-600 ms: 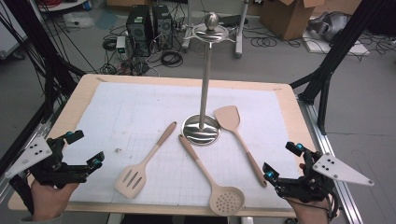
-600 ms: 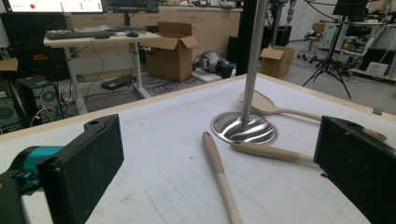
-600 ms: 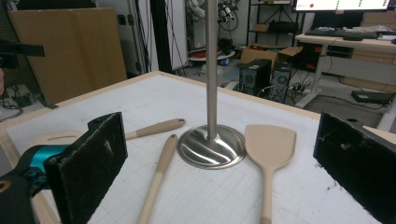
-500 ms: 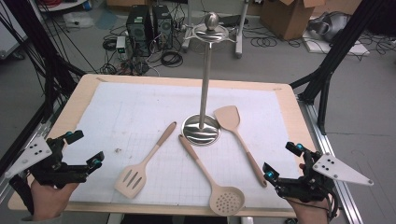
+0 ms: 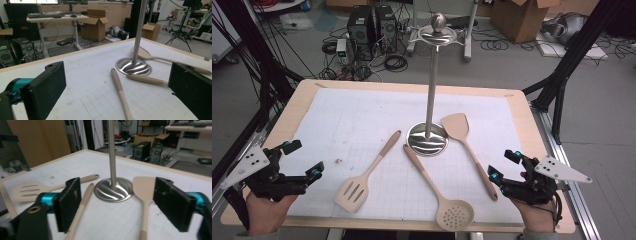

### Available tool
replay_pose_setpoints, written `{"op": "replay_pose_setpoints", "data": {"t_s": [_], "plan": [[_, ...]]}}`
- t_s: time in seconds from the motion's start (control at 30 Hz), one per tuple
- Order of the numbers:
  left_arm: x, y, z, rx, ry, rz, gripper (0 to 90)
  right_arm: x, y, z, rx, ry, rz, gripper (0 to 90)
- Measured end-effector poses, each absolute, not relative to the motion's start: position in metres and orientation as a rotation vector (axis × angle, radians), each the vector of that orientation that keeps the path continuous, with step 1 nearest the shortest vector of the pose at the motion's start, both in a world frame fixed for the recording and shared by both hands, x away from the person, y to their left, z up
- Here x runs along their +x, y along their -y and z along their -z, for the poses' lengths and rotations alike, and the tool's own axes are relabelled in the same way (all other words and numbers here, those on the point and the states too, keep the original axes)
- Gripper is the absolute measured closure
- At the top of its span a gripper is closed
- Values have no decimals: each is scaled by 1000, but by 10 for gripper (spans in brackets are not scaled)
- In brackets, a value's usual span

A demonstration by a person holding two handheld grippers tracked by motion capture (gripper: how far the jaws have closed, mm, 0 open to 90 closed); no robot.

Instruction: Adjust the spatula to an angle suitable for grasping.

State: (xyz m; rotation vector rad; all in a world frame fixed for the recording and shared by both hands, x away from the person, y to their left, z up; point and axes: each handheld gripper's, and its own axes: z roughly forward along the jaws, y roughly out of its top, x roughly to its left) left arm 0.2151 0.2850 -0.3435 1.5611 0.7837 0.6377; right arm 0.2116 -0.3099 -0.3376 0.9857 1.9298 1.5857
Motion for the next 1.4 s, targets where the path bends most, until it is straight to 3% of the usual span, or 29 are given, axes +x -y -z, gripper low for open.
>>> {"op": "replay_pose_setpoints", "data": {"t_s": [0.17,0.7,1.4], "plan": [[214,-279,344,1574,-779,-632,20,226,306,350,1010,-1988,-1570,459],[208,-283,345,1578,-794,-642,20,267,286,384,1052,-2127,-1380,879],[211,-280,354,1611,-817,-629,20,282,280,428,1151,-2226,-1213,895]]}}
